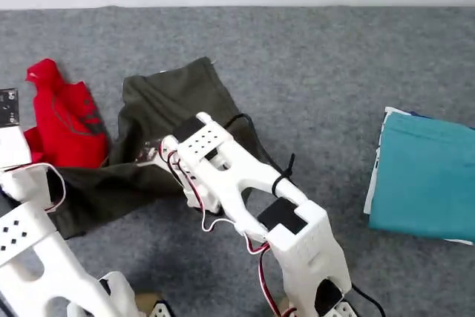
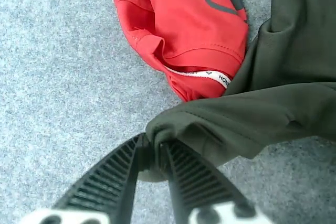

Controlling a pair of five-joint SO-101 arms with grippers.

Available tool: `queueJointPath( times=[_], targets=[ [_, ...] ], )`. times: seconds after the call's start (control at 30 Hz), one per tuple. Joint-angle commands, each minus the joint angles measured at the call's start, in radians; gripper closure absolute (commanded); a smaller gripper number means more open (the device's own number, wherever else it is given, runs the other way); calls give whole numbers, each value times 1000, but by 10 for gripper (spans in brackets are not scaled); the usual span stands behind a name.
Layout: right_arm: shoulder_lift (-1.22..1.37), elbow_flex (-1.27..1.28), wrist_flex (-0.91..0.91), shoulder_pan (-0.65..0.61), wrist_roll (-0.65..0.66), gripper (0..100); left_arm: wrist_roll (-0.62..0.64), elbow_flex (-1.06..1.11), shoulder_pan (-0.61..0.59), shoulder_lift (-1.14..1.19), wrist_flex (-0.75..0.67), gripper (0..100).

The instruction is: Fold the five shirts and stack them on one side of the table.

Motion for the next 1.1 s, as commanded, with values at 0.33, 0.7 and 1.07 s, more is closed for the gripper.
queueJointPath(
  times=[0.33, 0.7, 1.07],
  targets=[
    [157, -15, -27, 39, -3, 764, 5, -4, -5, -21, -18, 994],
    [156, -235, 194, 111, 72, 988, 8, -4, 2, -21, -17, 994],
    [-378, -302, 193, 364, 201, 988, 9, -222, 173, -21, 89, 994]
  ],
)
